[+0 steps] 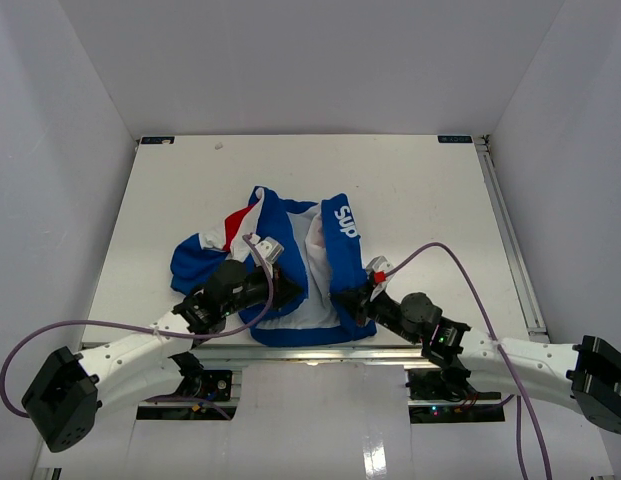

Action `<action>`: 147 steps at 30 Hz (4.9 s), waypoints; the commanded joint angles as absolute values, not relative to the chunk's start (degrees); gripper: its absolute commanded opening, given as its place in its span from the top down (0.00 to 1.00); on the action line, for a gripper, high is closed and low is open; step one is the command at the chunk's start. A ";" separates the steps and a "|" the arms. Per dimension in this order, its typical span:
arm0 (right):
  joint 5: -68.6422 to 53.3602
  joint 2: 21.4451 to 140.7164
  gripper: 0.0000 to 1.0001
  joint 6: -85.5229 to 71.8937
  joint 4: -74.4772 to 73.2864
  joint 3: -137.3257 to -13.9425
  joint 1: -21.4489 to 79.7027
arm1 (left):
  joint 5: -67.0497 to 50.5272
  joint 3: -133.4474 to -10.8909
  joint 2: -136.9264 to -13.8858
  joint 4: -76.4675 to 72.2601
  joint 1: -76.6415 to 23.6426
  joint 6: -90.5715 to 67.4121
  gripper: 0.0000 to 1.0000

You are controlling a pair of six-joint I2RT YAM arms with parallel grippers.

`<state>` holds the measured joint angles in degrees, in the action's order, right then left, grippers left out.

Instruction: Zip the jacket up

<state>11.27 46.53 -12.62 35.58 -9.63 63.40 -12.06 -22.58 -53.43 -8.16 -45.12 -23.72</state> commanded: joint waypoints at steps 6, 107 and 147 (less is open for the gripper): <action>7.08 53.26 0.92 -11.75 42.56 -15.29 63.37 | -19.51 -11.98 -44.99 -38.02 -45.09 -19.23 1.00; -9.00 48.03 0.92 -21.97 46.32 -17.14 63.28 | -28.68 2.99 -41.78 -64.07 -45.09 -10.26 1.00; -4.84 48.14 0.92 -25.34 46.32 -17.61 63.37 | -30.20 3.72 -42.95 -65.85 -45.09 -8.32 1.00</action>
